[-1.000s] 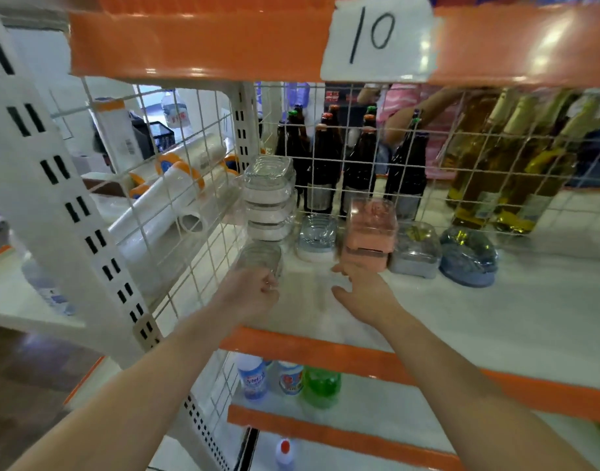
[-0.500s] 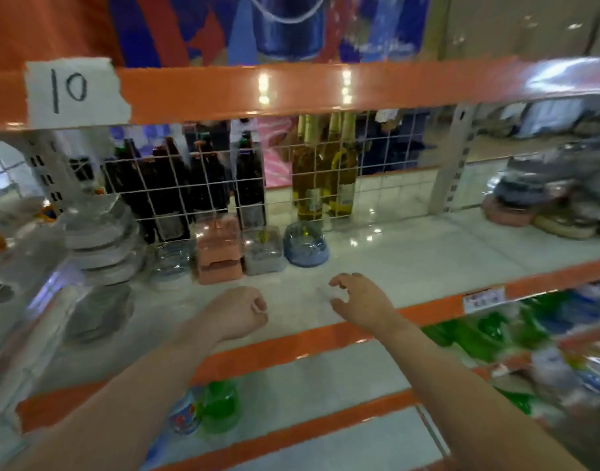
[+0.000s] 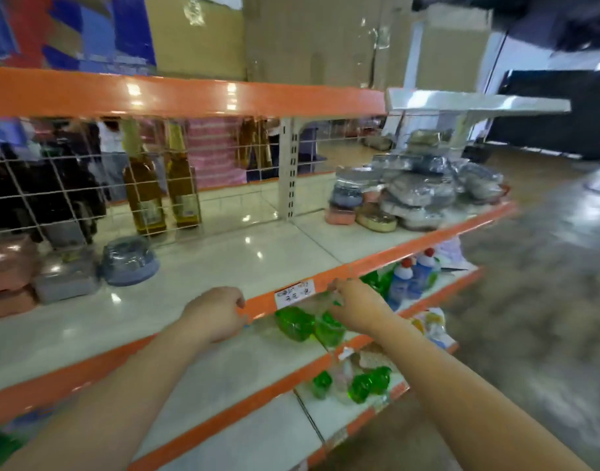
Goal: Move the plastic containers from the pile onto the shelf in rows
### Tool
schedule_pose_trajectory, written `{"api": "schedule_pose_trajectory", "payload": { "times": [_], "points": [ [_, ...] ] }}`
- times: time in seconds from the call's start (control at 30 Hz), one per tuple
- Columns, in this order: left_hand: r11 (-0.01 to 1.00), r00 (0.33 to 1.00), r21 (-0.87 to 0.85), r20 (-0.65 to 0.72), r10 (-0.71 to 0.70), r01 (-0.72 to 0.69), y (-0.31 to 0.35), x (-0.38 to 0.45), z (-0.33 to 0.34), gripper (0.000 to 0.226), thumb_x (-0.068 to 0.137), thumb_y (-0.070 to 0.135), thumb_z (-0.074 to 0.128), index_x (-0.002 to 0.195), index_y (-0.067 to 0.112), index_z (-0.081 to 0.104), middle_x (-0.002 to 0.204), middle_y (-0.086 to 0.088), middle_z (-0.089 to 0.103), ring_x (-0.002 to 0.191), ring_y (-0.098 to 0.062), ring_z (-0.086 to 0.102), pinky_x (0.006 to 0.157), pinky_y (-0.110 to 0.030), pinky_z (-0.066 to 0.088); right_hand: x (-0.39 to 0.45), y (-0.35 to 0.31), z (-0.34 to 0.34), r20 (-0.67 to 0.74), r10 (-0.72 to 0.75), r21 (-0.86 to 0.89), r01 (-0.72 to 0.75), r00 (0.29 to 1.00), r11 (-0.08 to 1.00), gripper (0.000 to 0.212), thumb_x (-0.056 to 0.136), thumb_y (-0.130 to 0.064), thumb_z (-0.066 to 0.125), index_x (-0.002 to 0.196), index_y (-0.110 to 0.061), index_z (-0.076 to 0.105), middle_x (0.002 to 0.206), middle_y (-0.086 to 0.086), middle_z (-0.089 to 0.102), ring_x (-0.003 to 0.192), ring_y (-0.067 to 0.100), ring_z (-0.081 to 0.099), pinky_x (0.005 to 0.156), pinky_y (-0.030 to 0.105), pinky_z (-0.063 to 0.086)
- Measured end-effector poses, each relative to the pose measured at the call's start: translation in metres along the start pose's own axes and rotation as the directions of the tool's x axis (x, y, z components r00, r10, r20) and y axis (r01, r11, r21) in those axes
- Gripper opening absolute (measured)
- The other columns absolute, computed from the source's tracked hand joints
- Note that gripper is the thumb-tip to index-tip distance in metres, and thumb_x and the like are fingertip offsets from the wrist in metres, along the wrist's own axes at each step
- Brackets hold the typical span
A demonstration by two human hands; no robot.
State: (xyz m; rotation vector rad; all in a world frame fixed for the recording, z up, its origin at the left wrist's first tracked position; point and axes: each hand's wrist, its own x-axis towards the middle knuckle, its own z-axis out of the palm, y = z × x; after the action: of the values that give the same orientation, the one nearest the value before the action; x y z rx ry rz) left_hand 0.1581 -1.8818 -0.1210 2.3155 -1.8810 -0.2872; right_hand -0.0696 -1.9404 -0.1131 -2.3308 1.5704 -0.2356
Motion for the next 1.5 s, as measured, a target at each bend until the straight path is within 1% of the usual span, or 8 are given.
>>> {"api": "schedule_pose_trajectory", "payload": {
  "times": [0.23, 0.4, 0.5, 0.63, 0.87, 1.07, 1.4, 1.5],
  "points": [
    [0.983, 0.993, 0.138, 0.045, 0.113, -0.119, 0.101, 0.036, 0.033, 0.056, 0.088, 0.042, 0.053, 0.139, 0.025, 0.038, 0.131, -0.009, 0.049, 0.119, -0.029, 0.048, 0.094, -0.032, 0.041, -0.017, 0.103, -0.029, 0.028, 0.172, -0.016, -0.172, 0.985, 0.985, 0.053, 0.091, -0.025, 0.054, 0.141, -0.015, 0.039, 0.135, 0.015, 0.045, 0.123, 0.033, 0.047, 0.098, 0.034, 0.04],
    [0.973, 0.988, 0.176, 0.053, 0.144, -0.151, 0.148, 0.067, 0.041, 0.056, 0.088, 0.047, 0.051, 0.137, 0.022, 0.038, 0.128, -0.009, 0.049, 0.119, -0.029, 0.048, 0.095, -0.035, 0.042, -0.013, 0.153, -0.042, -0.017, 0.286, 0.019, -0.286, 0.958, 0.958, 0.058, 0.09, -0.027, 0.057, 0.143, -0.018, 0.036, 0.138, 0.014, 0.039, 0.122, 0.029, 0.046, 0.096, 0.032, 0.04],
    [0.975, 0.987, 0.156, 0.061, 0.148, -0.156, 0.173, 0.095, 0.043, 0.055, 0.089, 0.052, 0.049, 0.135, 0.022, 0.039, 0.127, -0.008, 0.049, 0.118, -0.029, 0.048, 0.094, -0.036, 0.041, 0.002, 0.179, -0.05, -0.044, 0.325, 0.021, -0.324, 0.945, 0.946, 0.054, 0.089, -0.024, 0.057, 0.139, -0.015, 0.038, 0.133, 0.015, 0.041, 0.121, 0.031, 0.045, 0.098, 0.034, 0.041],
    [0.988, 0.99, 0.055, 0.017, 0.141, -0.141, 0.202, 0.145, 0.041, 0.056, 0.09, 0.041, 0.053, 0.14, 0.021, 0.035, 0.136, -0.01, 0.043, 0.124, -0.03, 0.043, 0.096, -0.035, 0.038, 0.037, 0.21, -0.065, -0.105, 0.354, 0.062, -0.349, 0.929, 0.935, 0.058, 0.089, -0.023, 0.057, 0.142, -0.016, 0.035, 0.133, 0.015, 0.04, 0.12, 0.032, 0.044, 0.098, 0.035, 0.039],
    [0.975, 0.974, -0.074, -0.108, 0.199, -0.207, 0.24, 0.24, 0.027, 0.052, 0.091, 0.033, 0.054, 0.139, 0.019, 0.041, 0.139, -0.01, 0.042, 0.125, -0.03, 0.043, 0.096, -0.035, 0.04, 0.124, 0.25, -0.104, -0.183, 0.362, 0.156, -0.336, 0.914, 0.929, 0.06, 0.088, -0.017, 0.058, 0.143, -0.015, 0.033, 0.14, 0.015, 0.035, 0.121, 0.032, 0.046, 0.096, 0.036, 0.041],
    [0.915, 0.945, -0.273, -0.22, 0.241, -0.297, 0.269, 0.297, 0.02, 0.042, 0.086, 0.02, 0.062, 0.126, 0.011, 0.056, 0.126, -0.01, 0.057, 0.114, -0.028, 0.055, 0.095, -0.038, 0.045, 0.18, 0.274, -0.123, -0.305, 0.376, 0.273, -0.298, 0.875, 0.915, 0.059, 0.089, -0.021, 0.06, 0.142, -0.015, 0.034, 0.135, 0.016, 0.038, 0.114, 0.033, 0.05, 0.09, 0.033, 0.041],
    [0.865, 0.911, -0.356, -0.341, 0.231, -0.353, 0.348, 0.373, 0.006, 0.054, 0.091, 0.033, 0.058, 0.138, 0.015, 0.039, 0.132, -0.01, 0.047, 0.113, -0.026, 0.052, 0.091, -0.035, 0.044, 0.257, 0.331, -0.168, -0.414, 0.377, 0.378, -0.22, 0.829, 0.899, 0.07, 0.087, -0.035, 0.065, 0.144, -0.013, 0.03, 0.143, 0.016, 0.035, 0.128, 0.031, 0.041, 0.104, 0.037, 0.034],
    [0.873, 0.905, -0.342, -0.367, 0.216, -0.347, 0.37, 0.4, 0.004, 0.055, 0.09, 0.033, 0.06, 0.137, 0.013, 0.039, 0.138, -0.009, 0.04, 0.124, -0.024, 0.043, 0.098, -0.032, 0.036, 0.284, 0.354, -0.182, -0.441, 0.352, 0.401, -0.169, 0.825, 0.9, 0.072, 0.086, -0.036, 0.066, 0.144, -0.012, 0.03, 0.14, 0.017, 0.035, 0.126, 0.032, 0.042, 0.105, 0.037, 0.034]
  ]
}}
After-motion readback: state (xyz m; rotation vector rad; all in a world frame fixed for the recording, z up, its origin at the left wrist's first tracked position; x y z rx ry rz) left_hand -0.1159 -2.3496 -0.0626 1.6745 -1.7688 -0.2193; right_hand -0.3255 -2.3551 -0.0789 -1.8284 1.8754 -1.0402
